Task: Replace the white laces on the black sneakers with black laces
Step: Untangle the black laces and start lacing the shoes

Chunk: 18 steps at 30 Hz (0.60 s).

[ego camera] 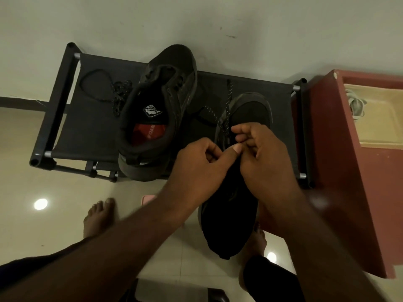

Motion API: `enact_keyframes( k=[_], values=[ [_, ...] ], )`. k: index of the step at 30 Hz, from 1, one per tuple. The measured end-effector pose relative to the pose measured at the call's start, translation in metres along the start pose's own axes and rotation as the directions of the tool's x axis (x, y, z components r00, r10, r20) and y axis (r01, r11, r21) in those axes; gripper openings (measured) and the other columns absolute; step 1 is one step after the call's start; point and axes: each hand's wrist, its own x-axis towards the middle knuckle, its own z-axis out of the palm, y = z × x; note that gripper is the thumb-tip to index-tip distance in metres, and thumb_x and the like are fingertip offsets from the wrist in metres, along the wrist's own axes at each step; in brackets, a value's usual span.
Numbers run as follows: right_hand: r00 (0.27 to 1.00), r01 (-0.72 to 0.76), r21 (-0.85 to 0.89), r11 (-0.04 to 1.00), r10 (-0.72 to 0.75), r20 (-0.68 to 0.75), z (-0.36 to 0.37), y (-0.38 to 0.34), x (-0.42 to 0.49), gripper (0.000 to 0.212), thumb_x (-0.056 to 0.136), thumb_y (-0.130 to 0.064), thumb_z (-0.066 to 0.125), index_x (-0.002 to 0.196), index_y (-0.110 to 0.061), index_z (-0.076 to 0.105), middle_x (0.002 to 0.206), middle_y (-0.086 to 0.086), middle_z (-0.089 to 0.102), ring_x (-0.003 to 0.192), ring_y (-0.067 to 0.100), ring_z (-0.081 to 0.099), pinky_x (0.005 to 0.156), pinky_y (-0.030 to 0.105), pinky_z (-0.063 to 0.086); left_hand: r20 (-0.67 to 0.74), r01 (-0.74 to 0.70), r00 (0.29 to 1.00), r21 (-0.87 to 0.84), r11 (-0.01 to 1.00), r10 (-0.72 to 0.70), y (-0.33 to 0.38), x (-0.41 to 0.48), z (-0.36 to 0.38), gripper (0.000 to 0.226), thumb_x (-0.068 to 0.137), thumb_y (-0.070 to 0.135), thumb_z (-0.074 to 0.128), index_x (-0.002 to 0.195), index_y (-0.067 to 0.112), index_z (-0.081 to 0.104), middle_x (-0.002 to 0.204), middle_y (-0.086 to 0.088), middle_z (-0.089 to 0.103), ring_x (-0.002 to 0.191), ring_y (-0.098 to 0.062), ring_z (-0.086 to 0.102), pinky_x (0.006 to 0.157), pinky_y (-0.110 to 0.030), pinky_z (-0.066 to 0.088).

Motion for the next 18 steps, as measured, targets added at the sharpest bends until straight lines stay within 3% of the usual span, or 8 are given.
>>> enact_keyframes(
  k=[4, 8, 13, 16, 18],
  values=[
    [1.000, 0.026, -0.010, 1.000, -0.026, 0.007, -0.002, 0.004, 0.000, 0.039, 0.096, 0.007, 0.048, 0.124, -0.016, 0.063, 0.106, -0.008, 0.059, 0.098, -0.004, 0.058, 0.083, 0.003, 0.043, -0.052, -0.041, 0.998, 0.085, 0.996, 0.046, -0.001, 0.005, 0.002, 0.024, 0.089, 0.039, 0.067, 0.081, 0.017, 0.062, 0.061, 0.005, 0.058, 0.048, 0.000, 0.050, 0.044, -0.014, 0.039],
    [0.999, 0.033, -0.003, 0.999, -0.033, -0.005, -0.002, 0.006, 0.000, 0.041, 0.095, 0.009, 0.046, 0.122, -0.015, 0.064, 0.101, -0.009, 0.060, 0.091, 0.002, 0.059, 0.081, 0.008, 0.046, -0.012, -0.107, 0.994, 0.140, 0.984, 0.110, -0.001, 0.004, -0.001, 0.015, 0.094, 0.025, 0.061, 0.082, 0.017, 0.061, 0.062, 0.003, 0.058, 0.049, -0.002, 0.050, 0.044, -0.014, 0.039],
    [1.000, 0.027, 0.024, 0.999, -0.027, -0.016, -0.001, 0.004, 0.000, 0.039, 0.095, 0.007, 0.048, 0.122, -0.015, 0.064, 0.101, -0.008, 0.060, 0.092, 0.002, 0.059, 0.081, 0.008, 0.045, 0.067, -0.069, 0.996, 0.039, 0.997, 0.066, 0.004, 0.002, -0.008, 0.013, 0.095, 0.019, 0.057, 0.085, 0.012, 0.062, 0.067, -0.005, 0.060, 0.058, -0.015, 0.054, 0.056, -0.031, 0.047],
    [0.999, 0.042, -0.002, 0.999, -0.042, -0.015, 0.001, 0.002, 0.002, 0.033, 0.097, 0.001, 0.053, 0.124, -0.013, 0.064, 0.110, -0.007, 0.058, 0.101, 0.000, 0.057, 0.087, 0.005, 0.042, 0.093, -0.140, 0.986, 0.038, 0.989, 0.136, 0.011, -0.005, -0.014, 0.013, 0.095, 0.015, 0.054, 0.086, 0.010, 0.062, 0.070, -0.012, 0.060, 0.061, -0.023, 0.054, 0.058, -0.042, 0.049],
    [0.998, 0.051, -0.009, 0.999, -0.051, -0.019, 0.002, 0.002, 0.004, 0.031, 0.096, -0.003, 0.058, 0.124, -0.011, 0.065, 0.112, -0.007, 0.057, 0.100, 0.000, 0.057, 0.086, 0.004, 0.043, 0.088, -0.216, 0.973, 0.026, 0.976, 0.213, 0.018, -0.013, -0.019, 0.014, 0.096, 0.014, 0.053, 0.086, 0.007, 0.061, 0.079, -0.010, 0.062, 0.068, -0.022, 0.058, 0.064, -0.040, 0.051]
  ],
)
